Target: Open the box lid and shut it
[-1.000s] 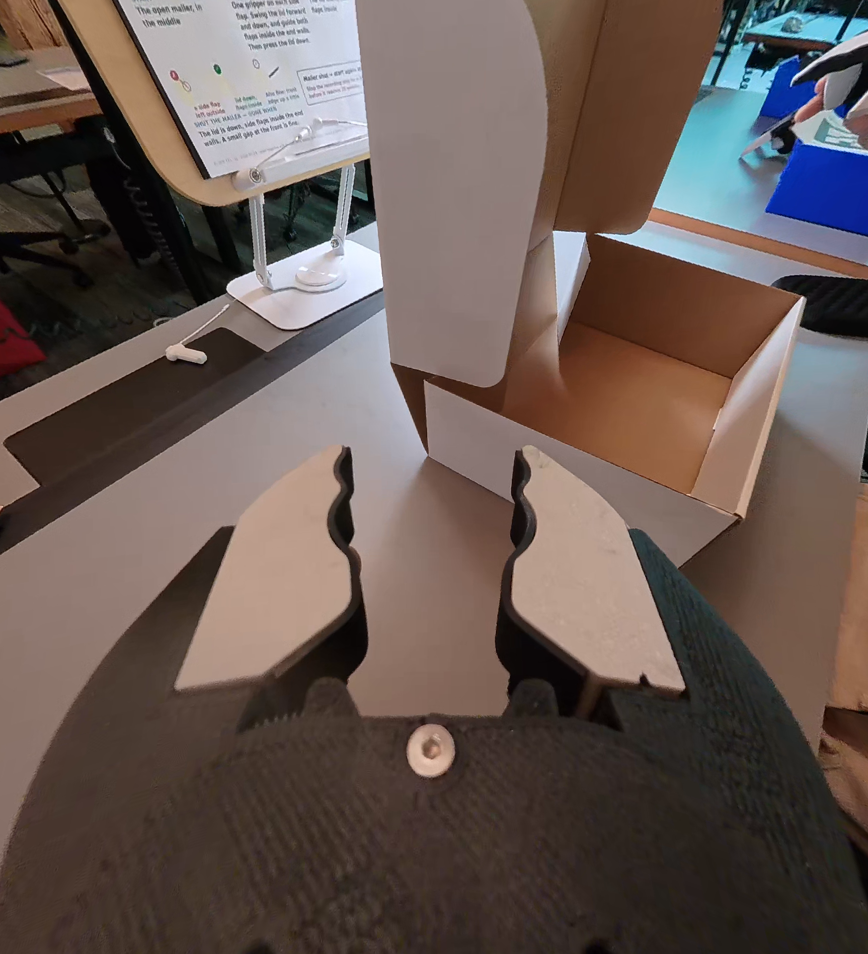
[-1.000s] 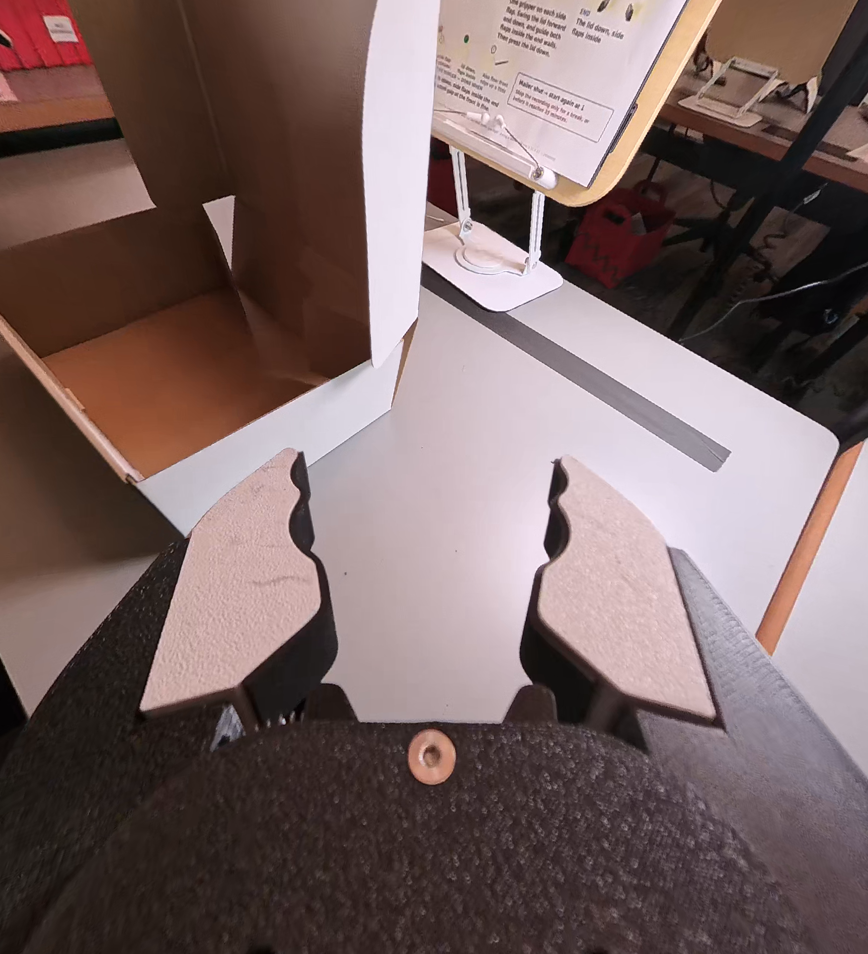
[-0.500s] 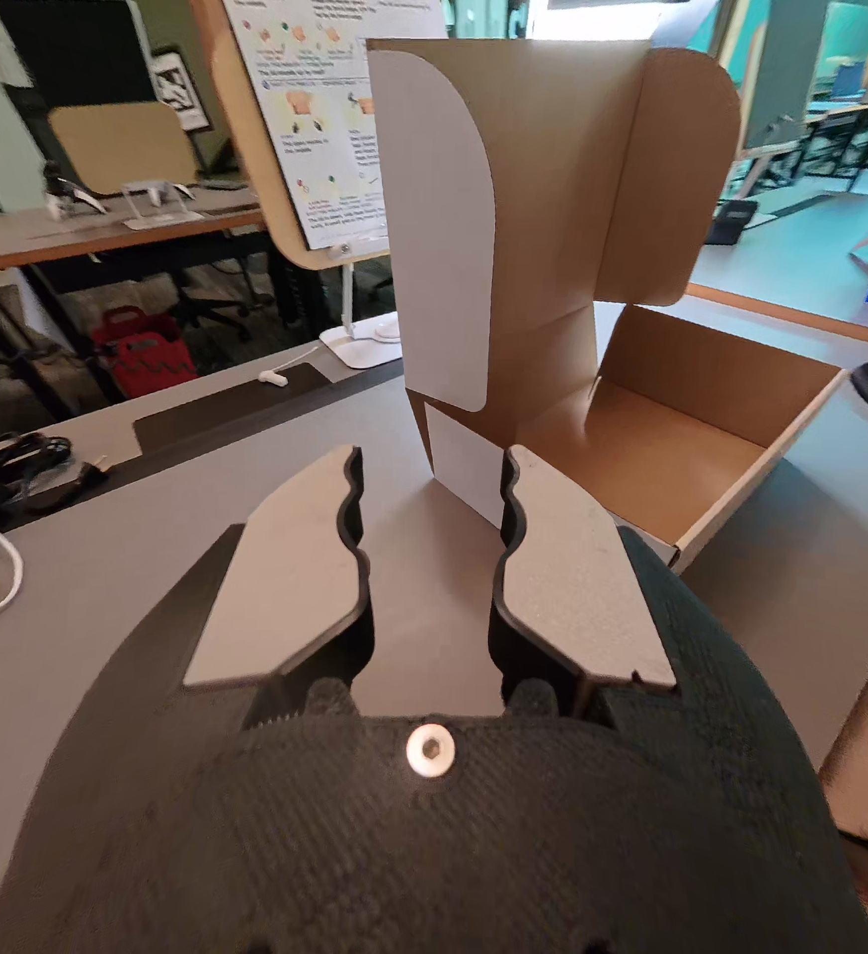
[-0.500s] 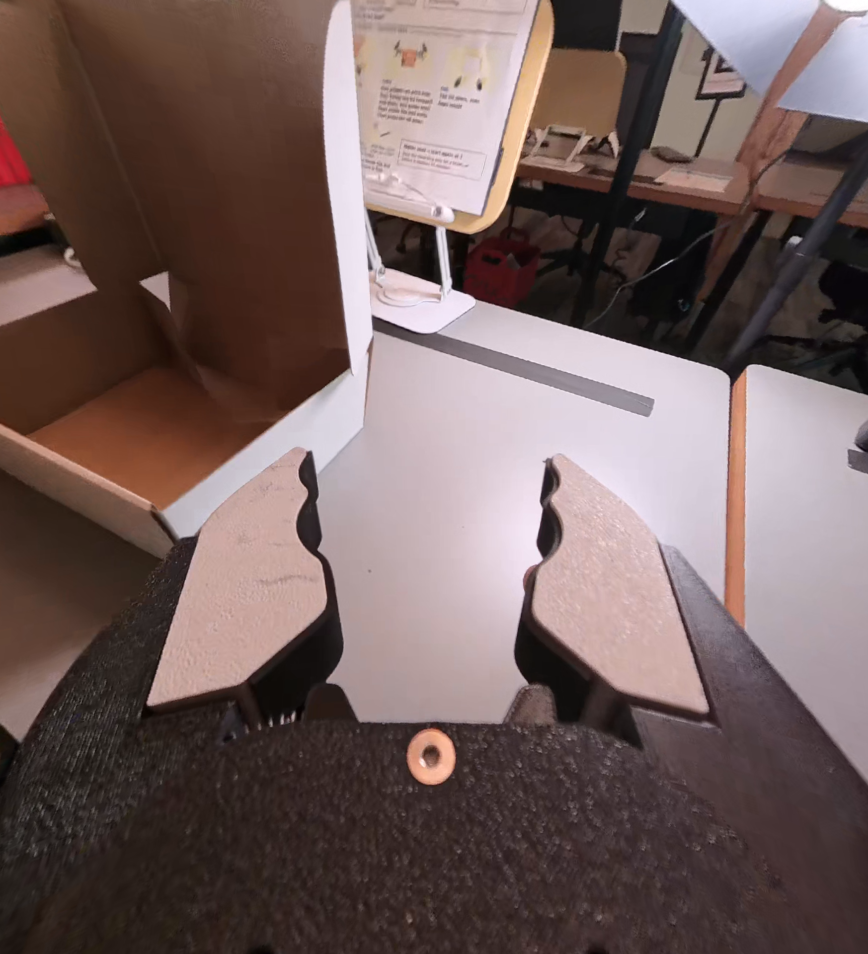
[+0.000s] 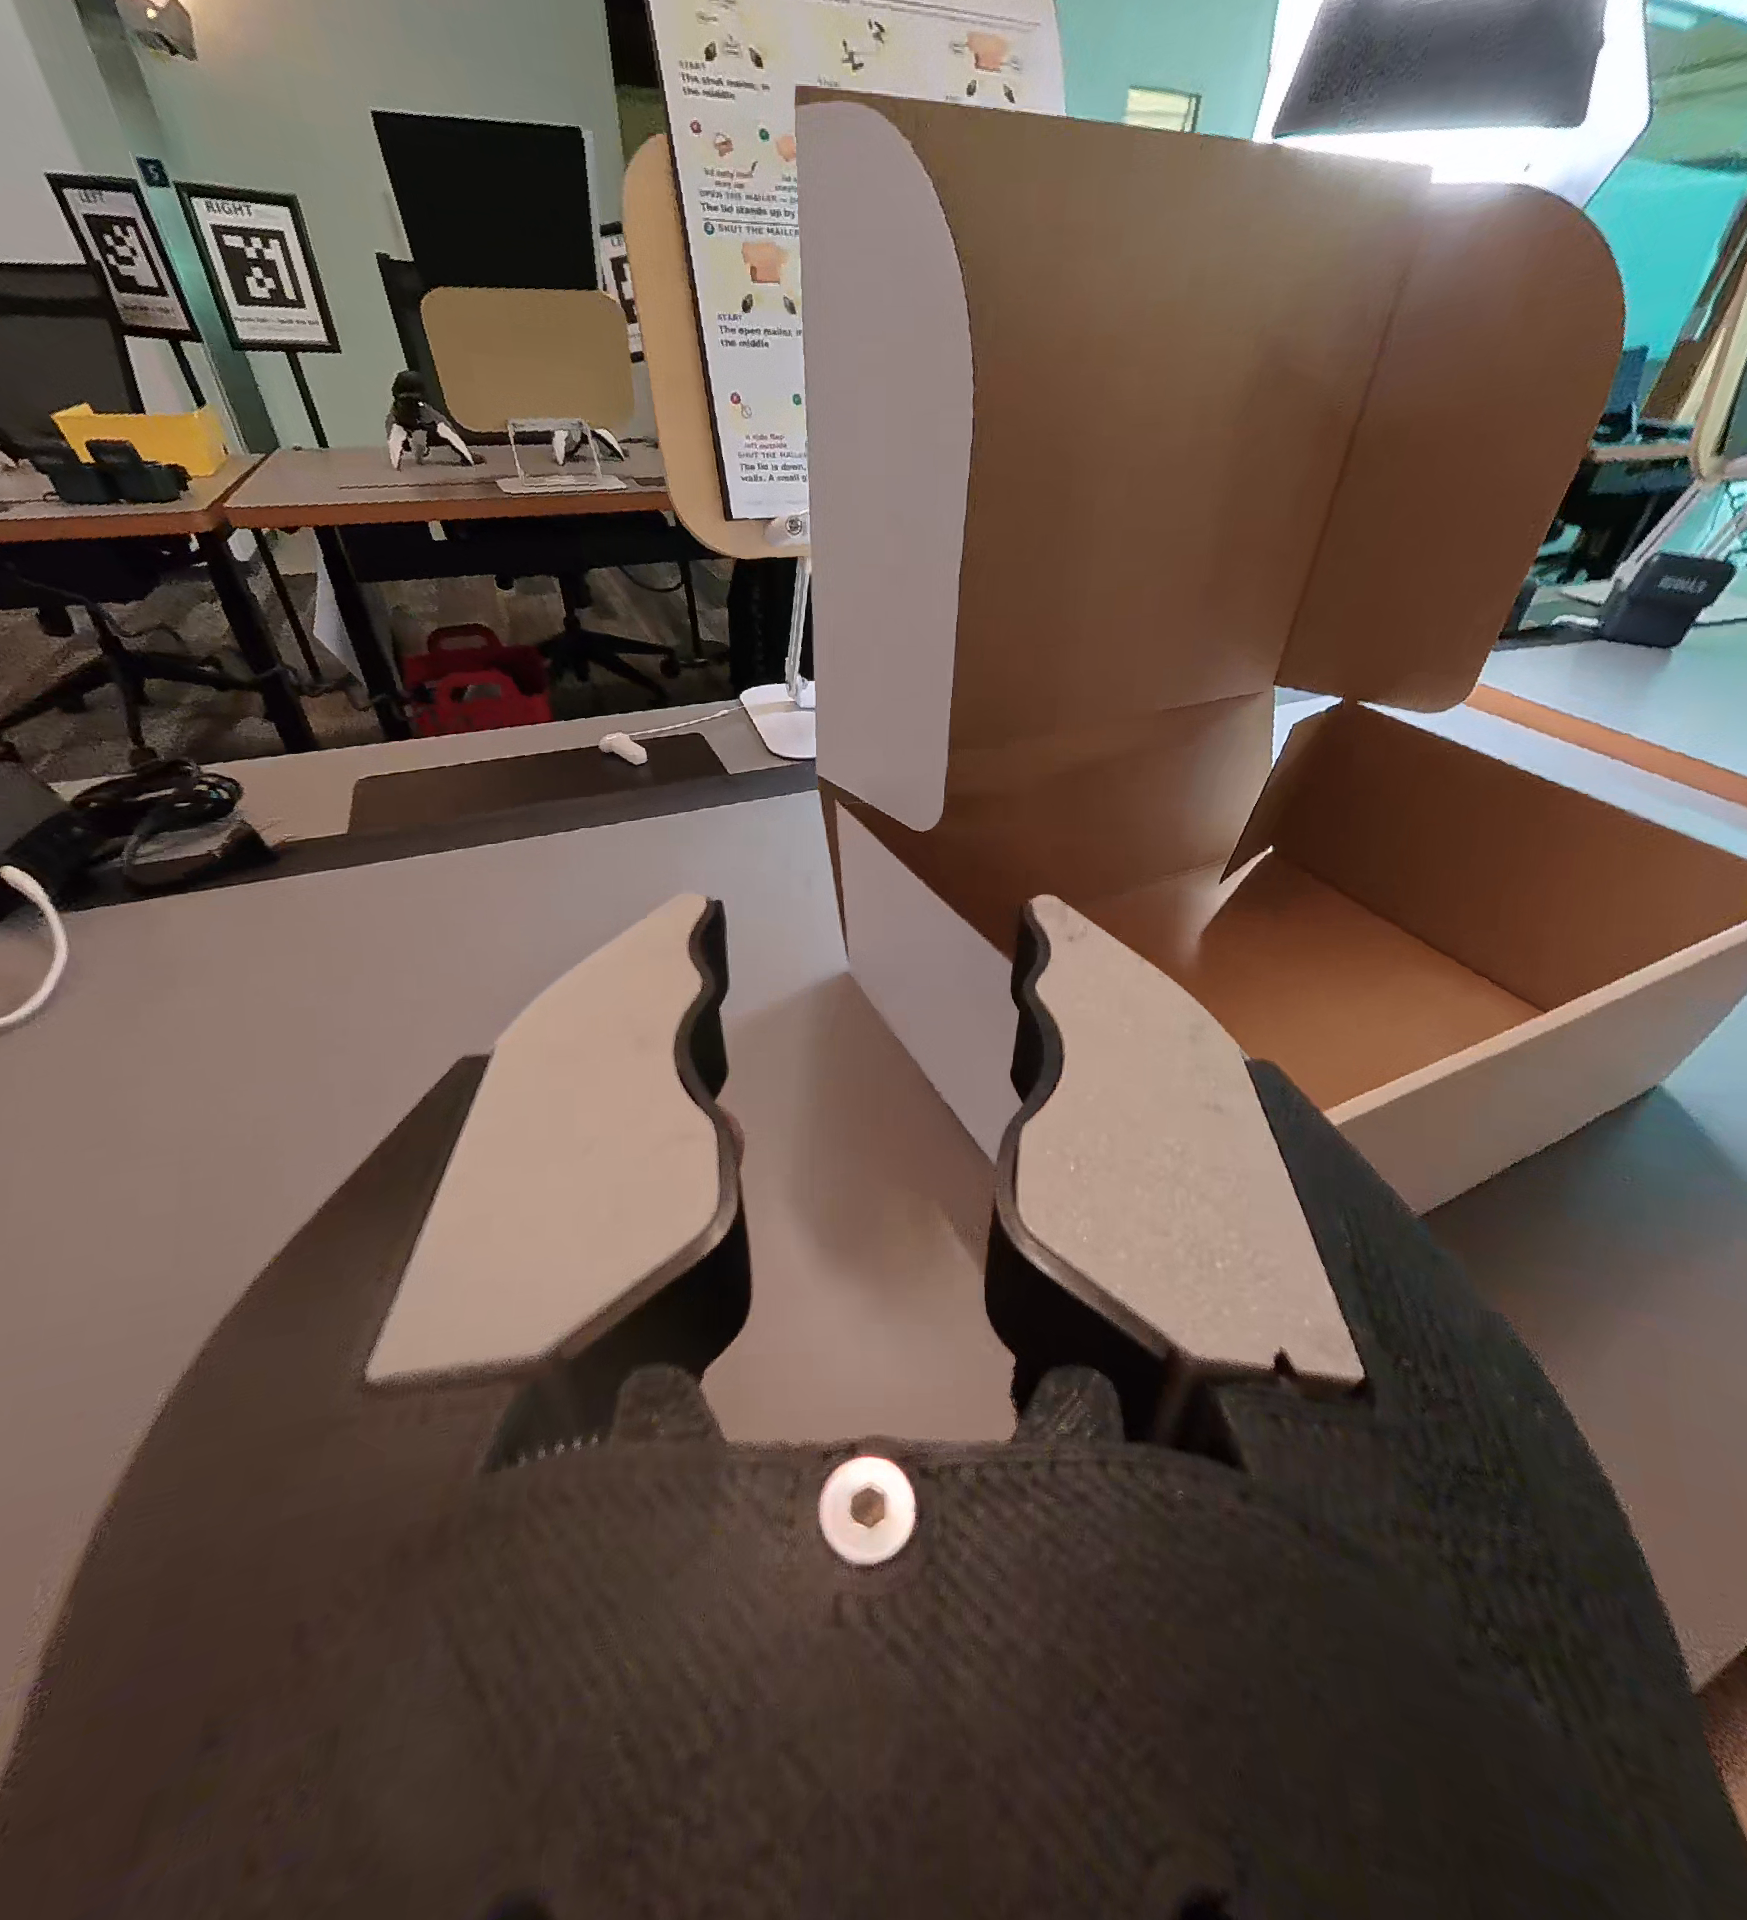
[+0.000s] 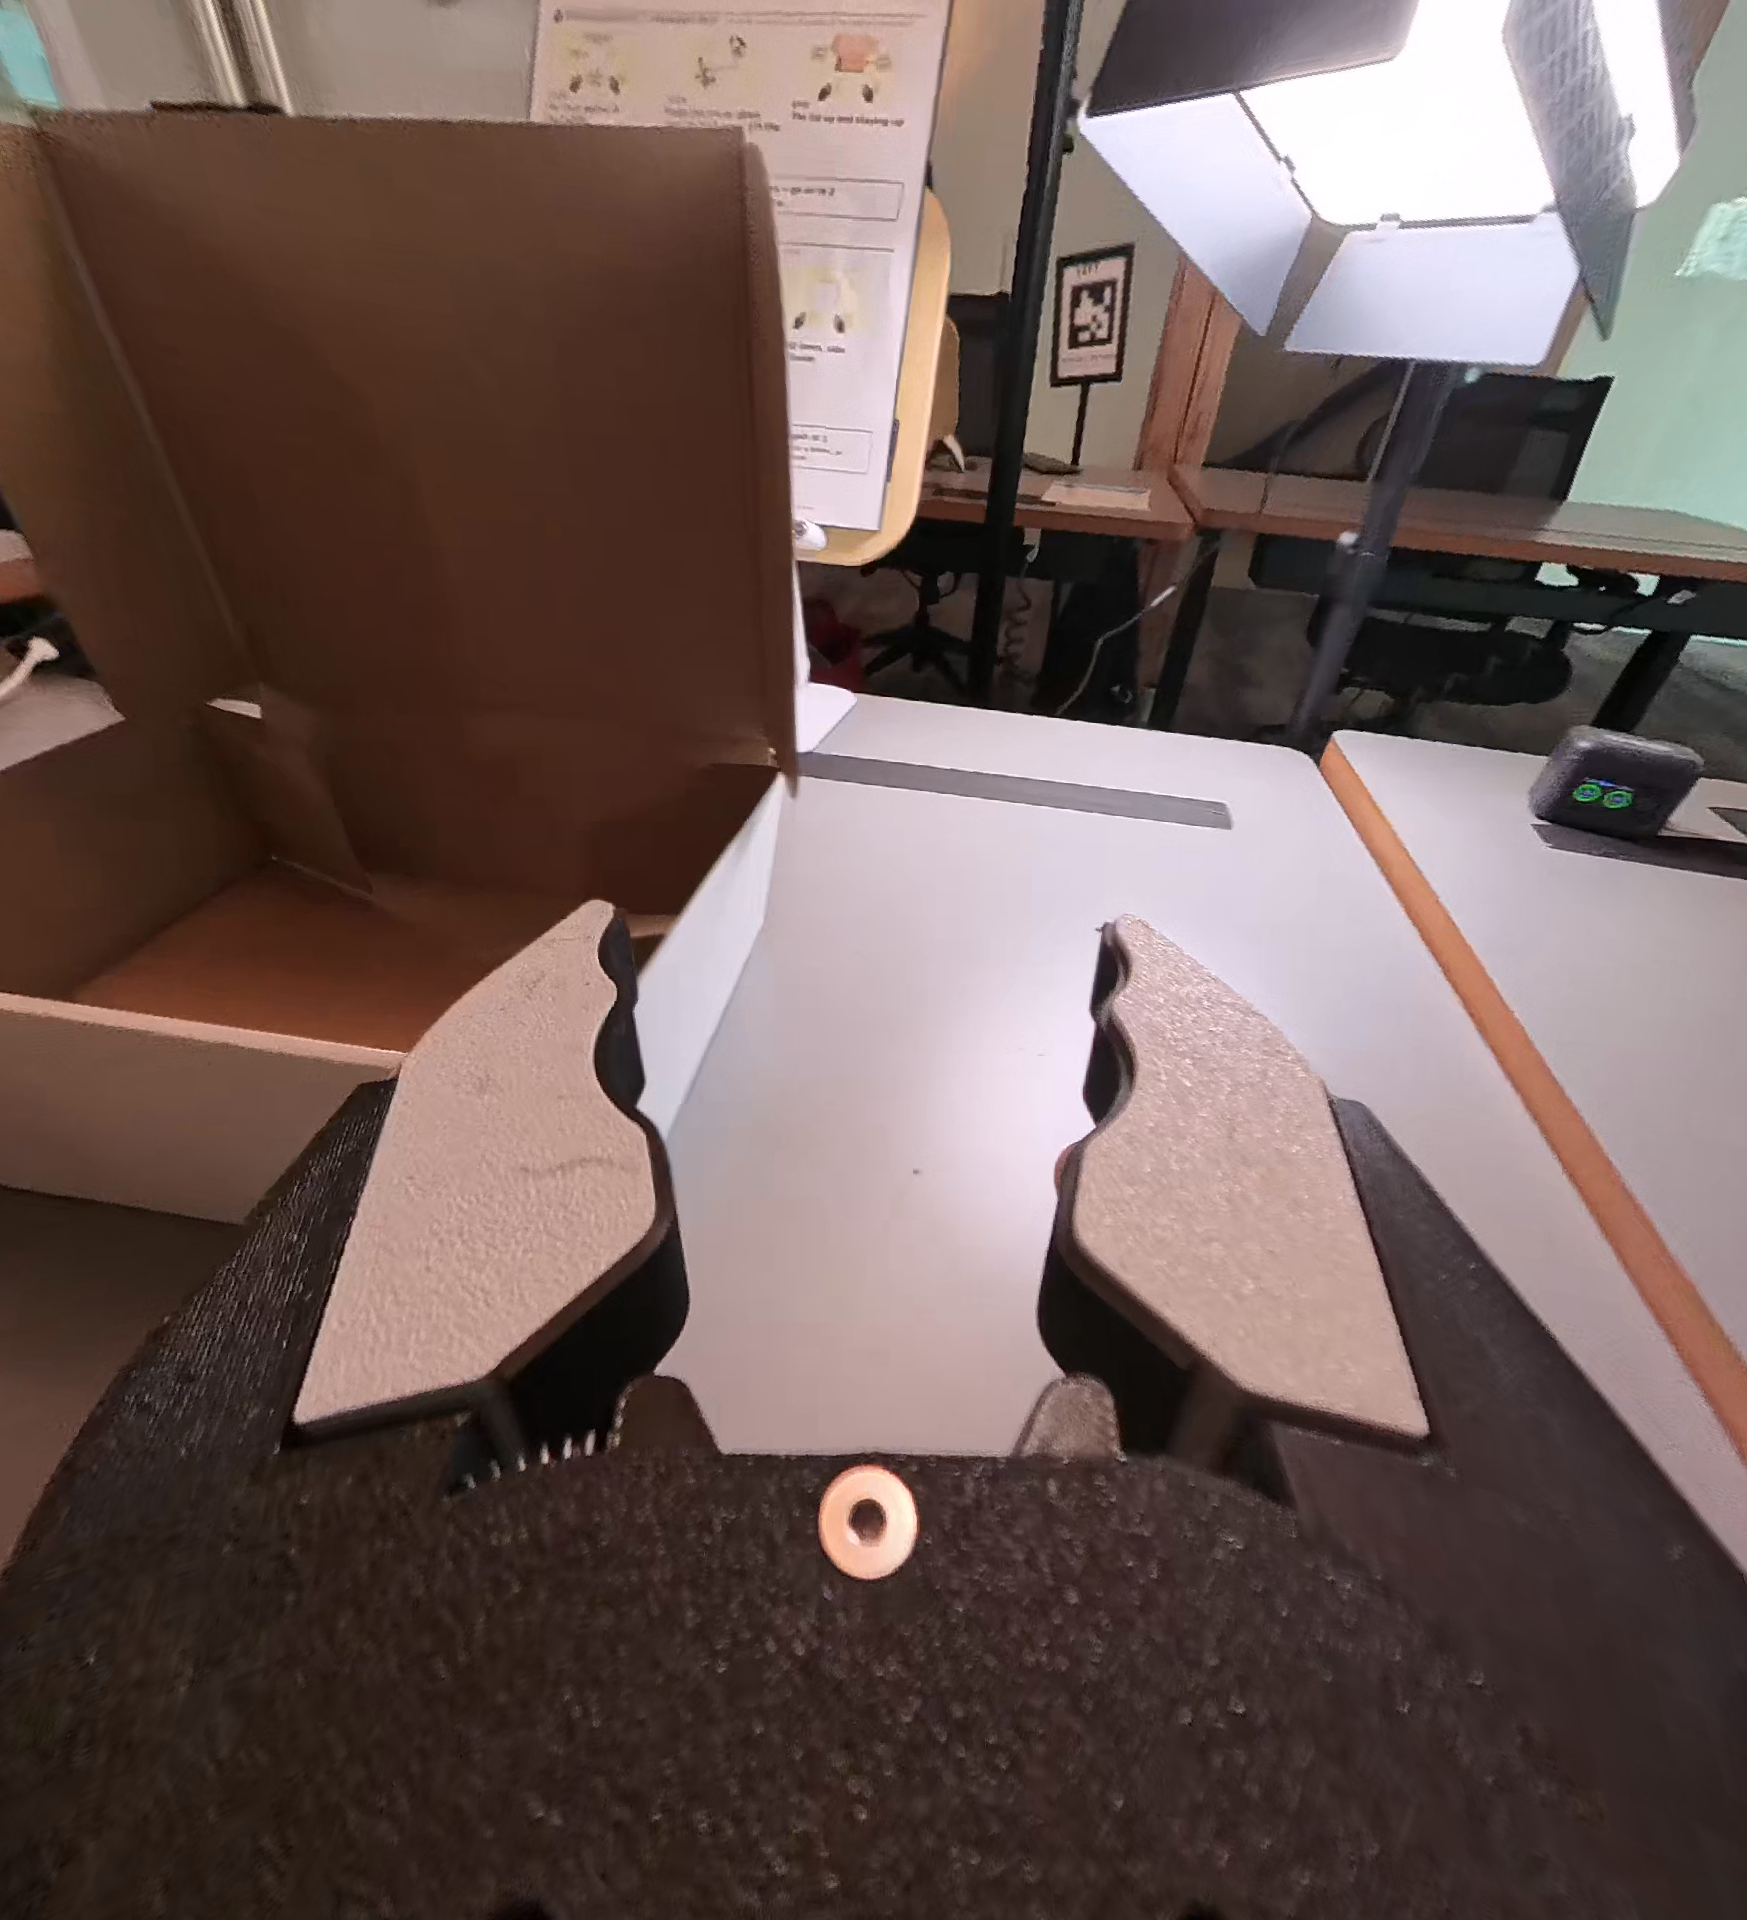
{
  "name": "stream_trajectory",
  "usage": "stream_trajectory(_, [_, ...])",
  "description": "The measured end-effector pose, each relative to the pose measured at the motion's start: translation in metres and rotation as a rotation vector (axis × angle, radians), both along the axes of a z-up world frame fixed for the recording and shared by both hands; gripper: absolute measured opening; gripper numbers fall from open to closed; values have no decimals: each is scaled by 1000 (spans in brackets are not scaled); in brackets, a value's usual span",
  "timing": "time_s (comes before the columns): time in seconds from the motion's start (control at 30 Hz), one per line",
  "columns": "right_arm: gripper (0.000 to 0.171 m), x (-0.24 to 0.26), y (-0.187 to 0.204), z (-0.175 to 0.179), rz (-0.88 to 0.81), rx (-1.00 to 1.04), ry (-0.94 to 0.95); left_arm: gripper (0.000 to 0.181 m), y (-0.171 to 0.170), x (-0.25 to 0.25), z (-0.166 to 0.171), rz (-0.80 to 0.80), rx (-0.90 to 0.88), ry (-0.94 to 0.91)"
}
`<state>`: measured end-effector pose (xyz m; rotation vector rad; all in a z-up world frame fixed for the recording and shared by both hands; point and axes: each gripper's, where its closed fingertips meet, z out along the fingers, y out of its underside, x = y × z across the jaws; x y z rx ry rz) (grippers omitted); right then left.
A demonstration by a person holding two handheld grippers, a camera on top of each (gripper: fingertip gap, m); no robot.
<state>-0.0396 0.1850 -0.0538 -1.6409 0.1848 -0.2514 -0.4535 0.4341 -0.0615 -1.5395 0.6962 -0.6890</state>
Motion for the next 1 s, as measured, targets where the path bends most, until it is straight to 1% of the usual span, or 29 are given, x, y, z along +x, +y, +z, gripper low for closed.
stream_trajectory(0.17, [84, -36, 26, -14, 56, -18, 13, 53, -6, 21, -3, 26, 10, -56])
stream_trajectory(0.37, [84, -75, 52, -31, 130, -27, 47, 53, -26, 58, -16, -37, -27, -72])
stream_trajectory(0.47, [84, -85, 59, -33, 147, -39, 27, 54, -35, 71, -22, -63, -22, -48])
stream_trajectory(0.6, [83, -81, 58, -33, 142, -37, 30, 53, -39, 78, -26, -86, -27, -35])
stream_trajectory(0.77, [80, -64, 57, -35, 120, -54, 34, 52, -28, 73, -29, -84, -50, -36])
stream_trajectory(0.87, [78, -52, 61, -33, 110, -56, 20, 52, -11, 66, -27, -69, -61, -40])
stream_trajectory(1.0, [77, -33, 77, -29, 100, -83, -14, 51, 14, 63, -21, -62, -60, -32])
